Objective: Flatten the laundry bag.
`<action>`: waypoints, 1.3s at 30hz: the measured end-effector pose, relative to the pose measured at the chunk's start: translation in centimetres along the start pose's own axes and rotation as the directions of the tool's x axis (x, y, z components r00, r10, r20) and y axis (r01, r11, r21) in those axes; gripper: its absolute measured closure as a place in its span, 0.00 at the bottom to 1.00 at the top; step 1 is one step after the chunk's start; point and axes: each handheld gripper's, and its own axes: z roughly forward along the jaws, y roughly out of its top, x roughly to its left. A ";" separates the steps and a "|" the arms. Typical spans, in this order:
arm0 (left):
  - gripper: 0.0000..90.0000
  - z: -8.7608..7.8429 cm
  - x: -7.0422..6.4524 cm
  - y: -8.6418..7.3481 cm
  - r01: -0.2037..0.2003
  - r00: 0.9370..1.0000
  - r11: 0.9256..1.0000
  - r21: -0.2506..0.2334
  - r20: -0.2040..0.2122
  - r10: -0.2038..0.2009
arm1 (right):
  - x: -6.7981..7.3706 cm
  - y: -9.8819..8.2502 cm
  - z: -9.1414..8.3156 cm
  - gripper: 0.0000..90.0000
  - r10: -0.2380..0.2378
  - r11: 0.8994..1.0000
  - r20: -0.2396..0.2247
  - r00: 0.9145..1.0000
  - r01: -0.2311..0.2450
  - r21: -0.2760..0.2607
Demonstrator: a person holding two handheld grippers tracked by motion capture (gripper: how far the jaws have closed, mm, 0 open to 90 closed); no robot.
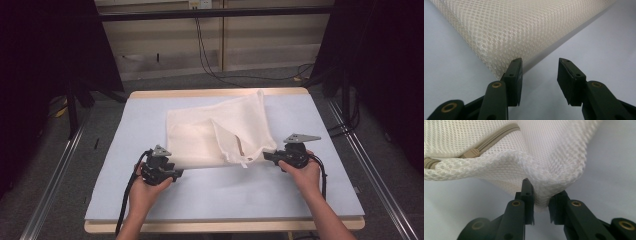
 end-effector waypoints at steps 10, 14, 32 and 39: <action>0.60 -0.1 0.0 0.0 -0.007 1.000 1.000 0.007 0.003 0.007 | -0.2 -0.2 -0.2 0.72 -0.003 1.000 0.026 1.000 0.003 0.014; 0.60 0.0 -0.1 0.0 0.004 1.000 1.000 -0.002 0.004 -0.004 | -0.3 -0.4 -0.5 0.59 -0.020 0.999 0.062 0.998 0.018 0.032; 0.52 -0.2 0.0 0.2 0.009 1.000 1.000 0.012 0.017 -0.009 | -0.8 -1.0 -1.6 0.29 -0.020 0.996 0.131 0.991 0.008 0.092; 0.48 -0.6 0.4 0.2 0.029 0.999 1.000 0.011 0.024 -0.029 | -1.4 -1.1 -2.2 0.21 0.003 0.996 0.166 0.986 -0.017 0.083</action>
